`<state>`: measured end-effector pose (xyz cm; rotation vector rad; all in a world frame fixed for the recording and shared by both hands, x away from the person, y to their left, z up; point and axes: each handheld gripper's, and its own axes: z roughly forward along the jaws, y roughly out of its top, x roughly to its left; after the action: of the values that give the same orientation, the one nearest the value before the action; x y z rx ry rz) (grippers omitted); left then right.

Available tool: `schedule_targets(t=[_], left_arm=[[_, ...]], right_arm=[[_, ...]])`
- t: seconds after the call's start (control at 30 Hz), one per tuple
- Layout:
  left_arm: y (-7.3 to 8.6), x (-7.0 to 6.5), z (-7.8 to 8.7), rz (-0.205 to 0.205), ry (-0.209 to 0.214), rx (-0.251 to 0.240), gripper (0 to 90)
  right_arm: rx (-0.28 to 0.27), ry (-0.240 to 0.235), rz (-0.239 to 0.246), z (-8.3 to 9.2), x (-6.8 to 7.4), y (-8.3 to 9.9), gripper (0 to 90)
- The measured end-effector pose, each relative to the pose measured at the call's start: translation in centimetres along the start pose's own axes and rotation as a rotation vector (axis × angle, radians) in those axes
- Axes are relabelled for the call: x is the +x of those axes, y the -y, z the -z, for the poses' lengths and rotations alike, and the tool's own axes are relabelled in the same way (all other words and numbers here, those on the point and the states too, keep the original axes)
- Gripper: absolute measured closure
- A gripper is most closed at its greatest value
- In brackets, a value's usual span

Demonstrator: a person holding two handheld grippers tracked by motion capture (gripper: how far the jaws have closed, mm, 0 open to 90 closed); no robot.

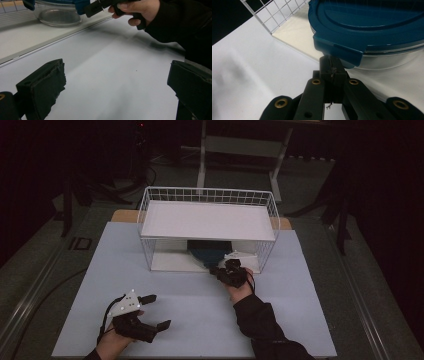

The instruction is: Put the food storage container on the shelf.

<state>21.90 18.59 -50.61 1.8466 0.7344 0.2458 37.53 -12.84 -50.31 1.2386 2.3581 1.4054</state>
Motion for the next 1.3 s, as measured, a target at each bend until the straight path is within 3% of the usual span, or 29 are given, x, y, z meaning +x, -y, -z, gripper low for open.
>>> schedule_targets(t=[0.17, 0.27, 0.37, 0.53, 0.6, 0.67, 0.73, 0.77, 0.9, 0.93, 1.07, 1.3], left_arm=[[0.0, -0.1, 0.0, -0.003, 0.004, -0.001, 1.7], [-0.1, -0.2, -0.1, -0.007, 0.007, 0.004, 1.7], [0.0, -0.2, -0.1, -0.007, 0.012, 0.007, 1.6], [0.0, -0.2, -0.1, -0.006, 0.015, 0.004, 1.6], [0.0, -0.2, 0.0, -0.005, 0.015, 0.002, 1.7], [0.0, -0.2, -0.1, -0.001, 0.024, 0.005, 1.7], [0.0, -0.2, -0.1, -0.003, 0.028, 0.006, 1.6], [0.0, -0.3, -0.1, -0.007, 0.031, 0.006, 1.7], [0.0, -0.4, -0.1, -0.006, 0.039, 0.002, 1.7], [0.0, -0.4, -0.1, -0.006, 0.039, 0.002, 1.7], [0.0, -0.3, 0.0, -0.001, 0.039, 0.000, 1.7], [-0.1, -0.2, 0.0, -0.002, 0.036, -0.008, 1.7]], right_arm=[[-0.009, -0.007, -0.015, -0.4, -0.2, -0.2, 90.0], [-0.017, -0.012, 0.005, -0.4, -0.1, -0.4, 90.0], [-0.029, -0.022, -0.015, -0.2, -0.1, -0.7, 90.0], [-0.017, -0.033, -0.016, -0.2, 0.2, -0.4, 87.8], [-0.013, -0.035, 0.023, 0.2, 0.8, 0.0, 79.9], [-0.005, -0.006, 0.051, 0.5, 1.2, 0.2, 73.5], [-0.001, -0.003, 0.054, 0.7, 1.4, 0.4, 69.9], [-0.008, 0.005, 0.056, 1.2, 1.6, 0.7, 56.9], [-0.044, -0.014, 0.057, 2.2, 1.9, 1.1, 33.0], [-0.044, -0.014, 0.057, 2.2, 1.9, 1.1, 33.0], [-0.052, -0.096, 0.056, 3.7, 1.9, 1.7, 19.2], [-0.060, -0.077, 0.088, 5.8, 1.8, 3.2, 17.5]])
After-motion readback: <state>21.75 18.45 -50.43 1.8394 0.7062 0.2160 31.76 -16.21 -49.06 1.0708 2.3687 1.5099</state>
